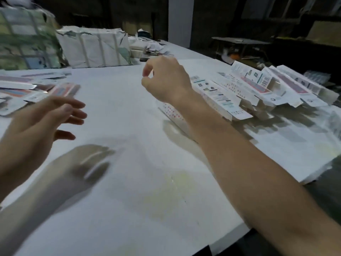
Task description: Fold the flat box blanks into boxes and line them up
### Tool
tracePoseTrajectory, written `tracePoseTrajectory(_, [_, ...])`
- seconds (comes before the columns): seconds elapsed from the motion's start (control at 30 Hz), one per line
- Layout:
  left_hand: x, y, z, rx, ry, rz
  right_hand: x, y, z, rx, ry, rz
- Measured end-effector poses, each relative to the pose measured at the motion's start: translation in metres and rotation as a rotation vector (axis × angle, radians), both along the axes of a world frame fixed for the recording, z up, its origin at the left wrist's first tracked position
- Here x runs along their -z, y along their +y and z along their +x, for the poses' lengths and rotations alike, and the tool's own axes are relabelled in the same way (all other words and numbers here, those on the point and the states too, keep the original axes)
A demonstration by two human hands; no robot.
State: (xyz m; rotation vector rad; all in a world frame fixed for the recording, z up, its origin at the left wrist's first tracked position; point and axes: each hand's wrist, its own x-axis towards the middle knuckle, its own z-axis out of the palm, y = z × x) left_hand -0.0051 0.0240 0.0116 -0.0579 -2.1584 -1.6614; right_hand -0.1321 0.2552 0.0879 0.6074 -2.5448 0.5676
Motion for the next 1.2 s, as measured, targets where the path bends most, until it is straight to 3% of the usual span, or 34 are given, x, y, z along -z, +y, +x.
tracePoseTrajectory(0.13, [-0.012, 0.011, 0.018, -0.087, 0.019, -0.161, 0.018, -0.044, 0.048, -0.305, -0.033, 0.004])
tracePoseTrajectory(0.23, [-0.018, -0.008, 0.019, -0.288, -0.047, -0.406, 0.031, -0.060, 0.073, -0.471, -0.054, 0.053])
tracePoseTrajectory(0.4, [-0.013, -0.076, 0.021, -0.673, -0.473, -0.805, 0.047, -0.069, 0.088, -0.605, -0.070, 0.120])
tracePoseTrajectory(0.53, [-0.006, -0.117, 0.035, -0.888, -0.729, -0.799, 0.054, -0.070, 0.090, -0.663, -0.052, 0.093])
tracePoseTrajectory(0.7, [0.002, -0.133, 0.040, -0.858, -0.940, -0.788, 0.057, -0.075, 0.097, -0.731, -0.031, 0.052])
tracePoseTrajectory(1.0, [-0.002, -0.113, 0.031, -0.833, -0.900, -0.866, 0.061, -0.090, 0.101, -0.757, -0.048, 0.046])
tracePoseTrajectory(1.2, [-0.015, -0.097, 0.037, -0.842, -0.551, -0.826, 0.062, -0.089, 0.098, -0.735, -0.036, 0.031])
